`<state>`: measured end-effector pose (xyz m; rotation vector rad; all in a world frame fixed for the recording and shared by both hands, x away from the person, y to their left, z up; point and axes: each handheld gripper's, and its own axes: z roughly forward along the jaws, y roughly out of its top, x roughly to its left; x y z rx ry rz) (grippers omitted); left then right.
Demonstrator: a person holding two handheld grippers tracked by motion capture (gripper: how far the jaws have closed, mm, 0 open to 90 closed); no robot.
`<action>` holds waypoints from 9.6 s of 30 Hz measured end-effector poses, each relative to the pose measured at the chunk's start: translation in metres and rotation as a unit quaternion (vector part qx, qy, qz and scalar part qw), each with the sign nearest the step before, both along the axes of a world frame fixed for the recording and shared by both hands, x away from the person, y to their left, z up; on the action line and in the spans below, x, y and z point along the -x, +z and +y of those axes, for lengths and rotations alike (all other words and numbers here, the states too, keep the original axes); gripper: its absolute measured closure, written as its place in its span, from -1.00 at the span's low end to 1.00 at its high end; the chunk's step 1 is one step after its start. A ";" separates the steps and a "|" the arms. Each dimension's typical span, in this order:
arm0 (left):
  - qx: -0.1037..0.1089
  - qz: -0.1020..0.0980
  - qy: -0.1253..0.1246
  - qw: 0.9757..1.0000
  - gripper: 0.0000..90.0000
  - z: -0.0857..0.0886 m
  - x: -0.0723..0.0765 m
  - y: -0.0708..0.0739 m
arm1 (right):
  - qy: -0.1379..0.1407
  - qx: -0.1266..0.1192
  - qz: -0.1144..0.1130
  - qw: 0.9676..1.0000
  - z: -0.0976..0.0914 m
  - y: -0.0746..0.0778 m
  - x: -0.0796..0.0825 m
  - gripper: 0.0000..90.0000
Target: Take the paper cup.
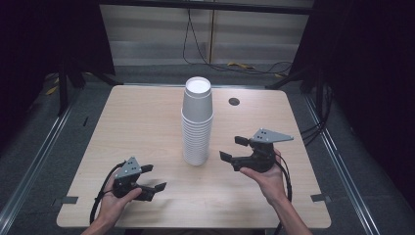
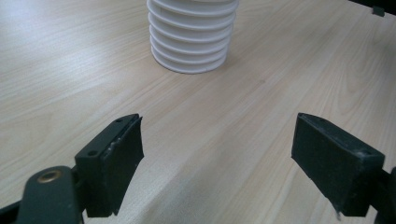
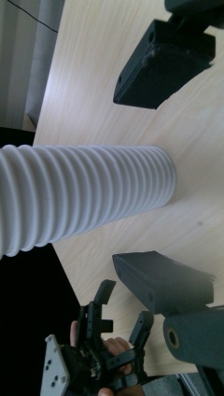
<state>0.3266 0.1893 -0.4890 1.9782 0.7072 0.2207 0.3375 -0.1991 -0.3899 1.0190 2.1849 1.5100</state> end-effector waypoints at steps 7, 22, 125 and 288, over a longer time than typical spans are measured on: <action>0.000 0.004 -0.001 1.000 -0.64 0.000 -0.001 -0.001 | 0.012 -0.010 -0.005 1.000 0.004 0.012 -0.004 -0.57; -0.003 0.003 -0.003 1.000 -0.64 -0.001 -0.001 -0.001 | 0.020 -0.021 -0.038 0.999 0.015 0.037 -0.016 -0.59; -0.009 0.000 -0.011 1.000 -0.63 0.001 -0.002 -0.001 | 0.107 0.049 -0.020 0.993 0.084 0.136 -0.097 -0.56; 0.105 -0.042 -0.100 0.989 -0.65 -0.055 -0.005 0.043 | 0.095 -0.112 -0.013 0.989 0.013 -0.002 -0.004 -0.54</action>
